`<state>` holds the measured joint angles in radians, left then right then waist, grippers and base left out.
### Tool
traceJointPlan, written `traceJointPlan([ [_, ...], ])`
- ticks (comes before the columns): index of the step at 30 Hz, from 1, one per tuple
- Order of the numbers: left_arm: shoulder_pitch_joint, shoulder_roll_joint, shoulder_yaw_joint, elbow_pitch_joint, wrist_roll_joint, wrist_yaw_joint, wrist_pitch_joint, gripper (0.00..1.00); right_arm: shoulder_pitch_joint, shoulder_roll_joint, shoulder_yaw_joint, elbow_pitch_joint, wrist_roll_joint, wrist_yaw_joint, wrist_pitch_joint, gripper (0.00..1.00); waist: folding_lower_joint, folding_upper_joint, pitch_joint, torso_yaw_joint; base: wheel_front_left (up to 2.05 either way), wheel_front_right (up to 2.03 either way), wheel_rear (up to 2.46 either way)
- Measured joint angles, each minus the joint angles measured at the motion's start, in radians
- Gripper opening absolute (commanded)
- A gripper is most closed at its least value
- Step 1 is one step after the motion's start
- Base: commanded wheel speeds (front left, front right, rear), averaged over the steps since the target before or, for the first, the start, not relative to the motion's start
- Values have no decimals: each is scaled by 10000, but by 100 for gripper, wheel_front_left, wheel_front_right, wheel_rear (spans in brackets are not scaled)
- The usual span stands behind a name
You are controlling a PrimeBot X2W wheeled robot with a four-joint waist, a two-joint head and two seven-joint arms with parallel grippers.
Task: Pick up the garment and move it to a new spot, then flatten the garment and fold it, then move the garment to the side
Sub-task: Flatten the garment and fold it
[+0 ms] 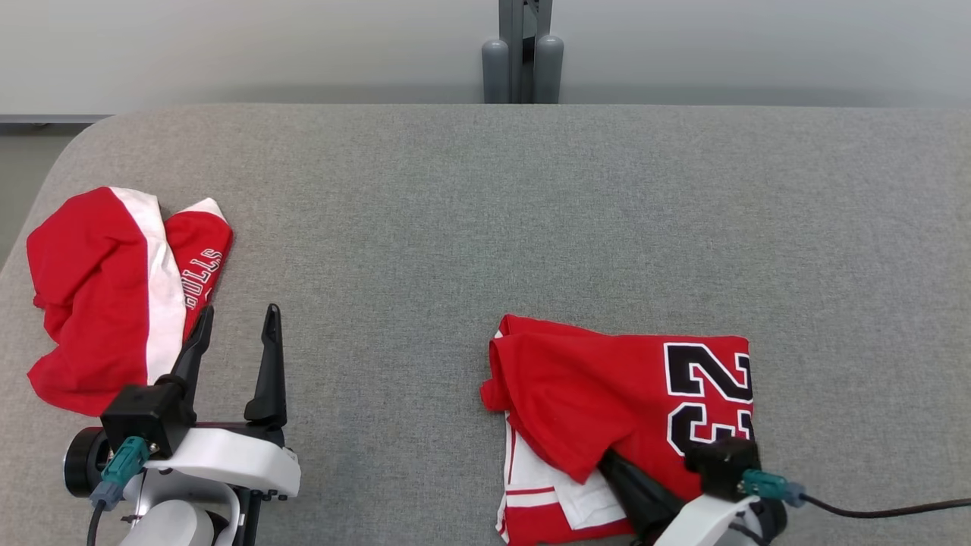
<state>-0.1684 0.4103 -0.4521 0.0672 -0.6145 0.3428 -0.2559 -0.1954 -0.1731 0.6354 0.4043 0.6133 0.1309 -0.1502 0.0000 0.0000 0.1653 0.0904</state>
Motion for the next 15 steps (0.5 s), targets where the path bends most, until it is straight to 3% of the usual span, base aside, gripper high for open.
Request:
traceJointPlan([
  [15,-123,-115,-121,180,0,-121,-12,100,-884,-121,3342,-608,1020,0,-190,0,0,0,35,-47,0,0,0],
])
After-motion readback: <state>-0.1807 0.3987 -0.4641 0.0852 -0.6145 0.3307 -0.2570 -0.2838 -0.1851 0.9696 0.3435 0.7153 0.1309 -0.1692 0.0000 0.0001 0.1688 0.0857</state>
